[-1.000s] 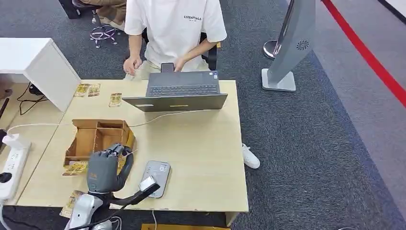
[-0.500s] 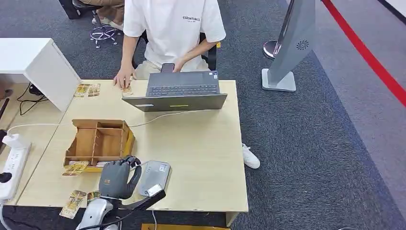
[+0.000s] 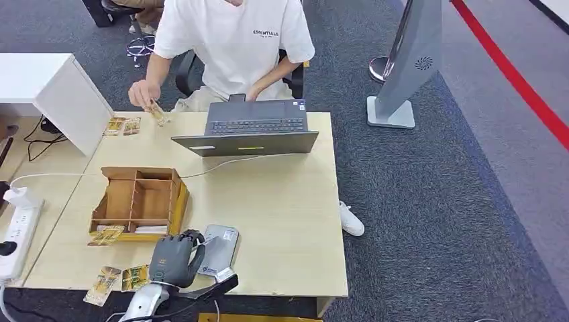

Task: Pass the card to the sensor for recognition and then transmit it.

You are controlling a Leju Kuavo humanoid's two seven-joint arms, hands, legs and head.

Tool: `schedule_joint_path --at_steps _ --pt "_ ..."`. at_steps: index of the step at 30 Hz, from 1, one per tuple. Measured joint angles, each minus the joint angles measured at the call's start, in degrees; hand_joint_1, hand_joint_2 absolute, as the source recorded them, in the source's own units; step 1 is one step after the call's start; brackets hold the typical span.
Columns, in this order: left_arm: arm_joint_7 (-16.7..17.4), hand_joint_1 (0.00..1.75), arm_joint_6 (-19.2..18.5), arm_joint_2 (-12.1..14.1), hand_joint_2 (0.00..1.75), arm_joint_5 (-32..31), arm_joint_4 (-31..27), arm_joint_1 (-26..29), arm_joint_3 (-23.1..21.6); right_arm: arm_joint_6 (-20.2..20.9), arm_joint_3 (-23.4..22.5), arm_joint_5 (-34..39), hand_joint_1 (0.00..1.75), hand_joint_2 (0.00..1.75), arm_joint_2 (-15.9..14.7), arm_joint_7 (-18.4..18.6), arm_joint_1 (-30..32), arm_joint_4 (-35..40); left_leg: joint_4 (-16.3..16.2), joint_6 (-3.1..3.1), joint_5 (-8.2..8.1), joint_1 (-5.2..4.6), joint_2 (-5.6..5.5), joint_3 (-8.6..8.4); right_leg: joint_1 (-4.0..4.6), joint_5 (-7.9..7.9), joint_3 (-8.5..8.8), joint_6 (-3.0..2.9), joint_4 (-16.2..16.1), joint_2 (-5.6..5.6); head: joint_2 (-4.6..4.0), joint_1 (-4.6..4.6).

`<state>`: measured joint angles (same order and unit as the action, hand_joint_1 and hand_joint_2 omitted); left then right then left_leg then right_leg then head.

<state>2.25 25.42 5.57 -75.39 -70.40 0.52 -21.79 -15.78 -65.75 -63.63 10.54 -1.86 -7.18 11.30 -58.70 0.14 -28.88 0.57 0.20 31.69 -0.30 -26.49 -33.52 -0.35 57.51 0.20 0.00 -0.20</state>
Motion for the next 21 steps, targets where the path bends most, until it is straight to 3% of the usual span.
schedule_joint_path --at_steps 4,6,8,16,21 --pt "-0.04 1.75 6.61 0.09 1.75 -0.65 -0.48 0.16 0.02 -0.15 0.06 -0.30 0.00 1.75 0.00 0.19 -0.06 0.00 0.00 -0.01 0.01 0.01 0.00 0.00 0.01 0.02 0.00 -0.03 0.01 0.00 0.00 0.00" --pt "-0.77 1.75 10.76 0.35 1.75 -0.48 -3.31 0.24 0.04 -0.26 0.17 -0.74 0.00 1.75 0.00 0.37 -0.06 0.00 0.00 -0.01 0.01 0.01 -0.01 0.01 0.01 0.02 -0.01 -0.03 0.01 -0.01 0.00 0.00" --pt "-1.75 1.75 12.65 0.70 1.75 0.00 -7.35 -0.10 0.61 -0.39 0.39 -1.14 0.00 1.75 0.00 0.57 -0.08 0.00 0.00 -0.01 0.02 0.01 -0.02 0.01 0.01 0.02 0.00 -0.03 0.01 -0.02 0.00 0.00" --pt "-3.95 1.75 8.92 1.95 1.75 -0.22 -21.56 -7.67 5.02 -0.39 1.48 -1.94 0.00 1.75 0.00 0.70 -0.17 0.00 0.00 0.01 0.14 0.01 -0.08 0.03 0.01 0.05 0.01 -0.03 0.01 -0.12 0.00 0.02" --pt "-3.78 1.75 4.85 3.48 1.75 -2.65 -24.24 -16.18 7.67 0.07 2.10 -2.54 0.00 1.75 0.00 1.14 -0.51 0.00 0.00 -0.05 0.22 0.01 -0.12 0.03 0.01 0.10 0.01 -0.08 0.04 -0.14 0.00 0.00"
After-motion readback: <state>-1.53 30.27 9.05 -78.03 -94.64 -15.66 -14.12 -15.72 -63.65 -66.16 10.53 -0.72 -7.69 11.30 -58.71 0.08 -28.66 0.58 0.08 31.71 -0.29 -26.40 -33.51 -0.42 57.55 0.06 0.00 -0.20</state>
